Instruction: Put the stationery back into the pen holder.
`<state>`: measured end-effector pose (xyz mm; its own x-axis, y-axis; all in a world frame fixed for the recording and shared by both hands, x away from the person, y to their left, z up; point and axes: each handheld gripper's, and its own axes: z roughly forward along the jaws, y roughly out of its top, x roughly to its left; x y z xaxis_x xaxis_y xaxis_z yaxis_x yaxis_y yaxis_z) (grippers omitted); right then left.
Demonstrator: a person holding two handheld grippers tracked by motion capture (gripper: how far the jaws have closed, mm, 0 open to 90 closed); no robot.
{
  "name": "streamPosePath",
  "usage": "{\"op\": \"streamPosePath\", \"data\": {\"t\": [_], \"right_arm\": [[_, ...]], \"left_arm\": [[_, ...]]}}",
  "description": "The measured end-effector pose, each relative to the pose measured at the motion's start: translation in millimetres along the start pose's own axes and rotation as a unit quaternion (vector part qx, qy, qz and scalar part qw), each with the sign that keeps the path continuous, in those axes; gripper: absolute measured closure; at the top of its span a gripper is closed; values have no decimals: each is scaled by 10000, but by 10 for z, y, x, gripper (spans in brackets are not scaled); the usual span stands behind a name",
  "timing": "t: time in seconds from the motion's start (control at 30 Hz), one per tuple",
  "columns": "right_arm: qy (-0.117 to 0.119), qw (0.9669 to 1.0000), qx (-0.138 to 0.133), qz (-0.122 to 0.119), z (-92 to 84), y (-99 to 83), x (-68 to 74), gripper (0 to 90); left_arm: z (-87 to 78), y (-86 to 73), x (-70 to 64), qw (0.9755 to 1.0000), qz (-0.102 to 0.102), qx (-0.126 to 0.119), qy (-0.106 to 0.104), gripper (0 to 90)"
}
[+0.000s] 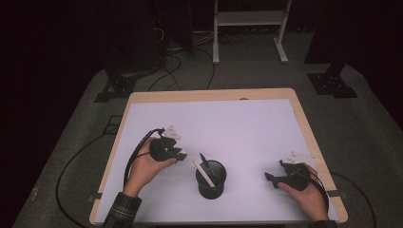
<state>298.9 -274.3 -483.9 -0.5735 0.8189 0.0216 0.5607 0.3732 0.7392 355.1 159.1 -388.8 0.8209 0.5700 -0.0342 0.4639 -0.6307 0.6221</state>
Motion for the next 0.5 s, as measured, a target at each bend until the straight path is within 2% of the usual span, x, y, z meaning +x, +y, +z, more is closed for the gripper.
{"op": "streamPosePath", "data": {"t": [0.23, 0.5], "right_arm": [[-1, 10000, -1, -1, 0, 0, 0, 180], [0, 10000, 0, 0, 1, 0, 1, 180]], "left_arm": [[-157, 36, -37, 9993, 41, -360, -105, 711], [-361, 125, -124, 9974, 188, -689, -84, 711]]}}
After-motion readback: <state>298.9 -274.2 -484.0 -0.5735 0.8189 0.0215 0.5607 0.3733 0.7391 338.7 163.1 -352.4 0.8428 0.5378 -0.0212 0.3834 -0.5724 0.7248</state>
